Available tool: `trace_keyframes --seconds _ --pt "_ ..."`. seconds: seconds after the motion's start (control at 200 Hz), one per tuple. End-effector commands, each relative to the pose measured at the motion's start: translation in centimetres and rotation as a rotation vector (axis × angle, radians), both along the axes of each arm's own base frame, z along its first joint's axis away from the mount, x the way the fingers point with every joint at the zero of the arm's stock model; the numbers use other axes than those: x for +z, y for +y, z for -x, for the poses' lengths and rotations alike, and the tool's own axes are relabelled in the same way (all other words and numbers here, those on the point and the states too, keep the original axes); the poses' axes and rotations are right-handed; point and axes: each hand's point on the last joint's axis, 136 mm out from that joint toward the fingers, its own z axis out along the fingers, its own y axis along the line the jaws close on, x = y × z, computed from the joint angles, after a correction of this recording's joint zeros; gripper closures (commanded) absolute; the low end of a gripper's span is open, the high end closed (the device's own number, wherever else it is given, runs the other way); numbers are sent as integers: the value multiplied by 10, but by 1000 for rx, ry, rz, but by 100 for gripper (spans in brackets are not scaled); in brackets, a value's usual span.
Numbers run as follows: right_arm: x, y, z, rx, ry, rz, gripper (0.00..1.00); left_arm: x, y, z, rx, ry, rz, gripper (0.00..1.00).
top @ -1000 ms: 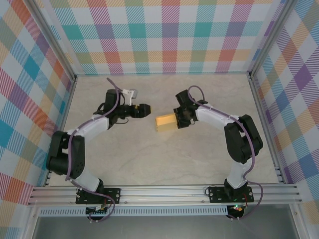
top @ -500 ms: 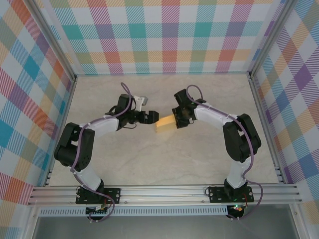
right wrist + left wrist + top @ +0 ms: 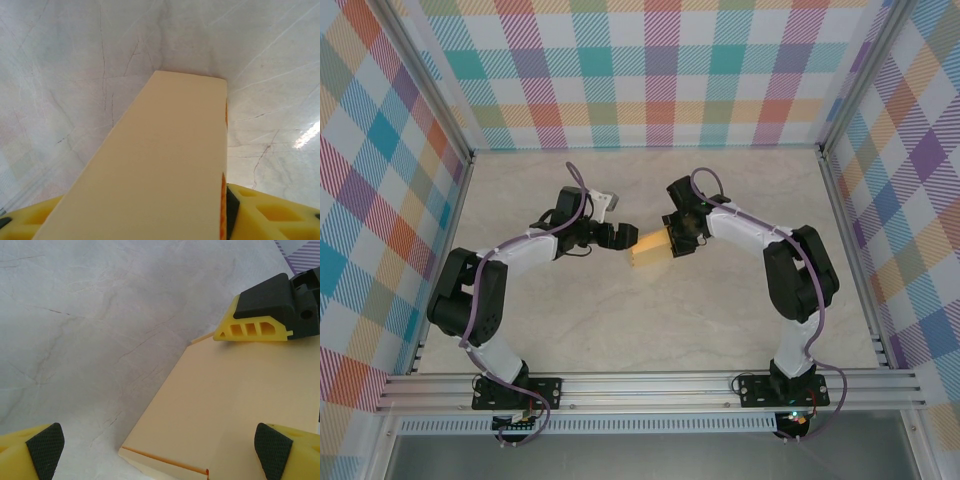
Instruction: Fold the paper box
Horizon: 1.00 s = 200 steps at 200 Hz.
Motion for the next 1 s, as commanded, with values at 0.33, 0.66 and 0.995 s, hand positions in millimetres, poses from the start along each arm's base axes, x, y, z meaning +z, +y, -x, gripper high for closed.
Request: trace_keyframes --seconds 0.33,0.66,0.995 --pt "-26 -11 22 22 140 -38 22 -67 27 20 16 169 -269 0" --pt "-3 -44 42 43 132 -93 12 -74 23 24 2 168 -306 0" --pt "21 -83 39 265 28 -157 8 -81 24 17 19 184 -348 0"
